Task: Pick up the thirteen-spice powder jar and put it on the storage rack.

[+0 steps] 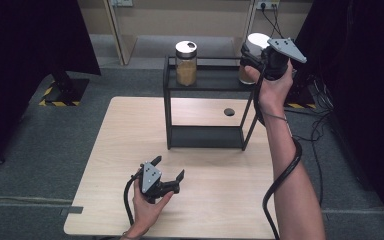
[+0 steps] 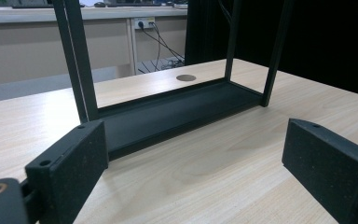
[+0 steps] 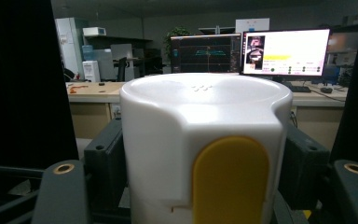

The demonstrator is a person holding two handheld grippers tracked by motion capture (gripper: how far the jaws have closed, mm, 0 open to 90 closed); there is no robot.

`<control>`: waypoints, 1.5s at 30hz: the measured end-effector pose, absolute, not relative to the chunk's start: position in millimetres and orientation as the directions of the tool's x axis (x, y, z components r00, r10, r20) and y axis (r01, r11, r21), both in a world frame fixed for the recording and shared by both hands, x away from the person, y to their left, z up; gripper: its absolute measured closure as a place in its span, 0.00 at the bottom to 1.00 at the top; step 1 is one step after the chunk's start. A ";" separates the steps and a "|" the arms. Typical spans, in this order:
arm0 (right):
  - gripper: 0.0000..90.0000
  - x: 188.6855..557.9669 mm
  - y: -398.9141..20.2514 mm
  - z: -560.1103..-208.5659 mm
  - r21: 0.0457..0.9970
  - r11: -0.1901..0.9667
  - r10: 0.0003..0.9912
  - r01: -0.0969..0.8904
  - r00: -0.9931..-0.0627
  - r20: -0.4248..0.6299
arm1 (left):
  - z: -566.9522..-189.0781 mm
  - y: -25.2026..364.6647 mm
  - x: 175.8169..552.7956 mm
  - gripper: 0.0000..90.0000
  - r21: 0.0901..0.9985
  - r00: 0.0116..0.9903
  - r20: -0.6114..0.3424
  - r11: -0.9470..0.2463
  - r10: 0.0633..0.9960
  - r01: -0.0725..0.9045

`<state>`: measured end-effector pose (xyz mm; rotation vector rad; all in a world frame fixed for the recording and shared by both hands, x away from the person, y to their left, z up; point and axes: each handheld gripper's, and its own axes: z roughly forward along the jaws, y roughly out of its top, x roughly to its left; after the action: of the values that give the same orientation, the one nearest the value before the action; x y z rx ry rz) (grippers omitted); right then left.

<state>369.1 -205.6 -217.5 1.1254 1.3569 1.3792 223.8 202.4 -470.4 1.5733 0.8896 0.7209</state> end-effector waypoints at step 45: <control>0.02 367.2 -197.7 -226.3 0.999 0.018 0.979 -0.034 -0.205 -0.025 | -470.8 206.3 226.6 0.07 0.984 0.517 -0.036 -0.061 0.855 0.170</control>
<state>367.2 -197.7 -226.3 1.0645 1.3453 1.3574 226.6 206.3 -470.8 1.5578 0.9099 0.7128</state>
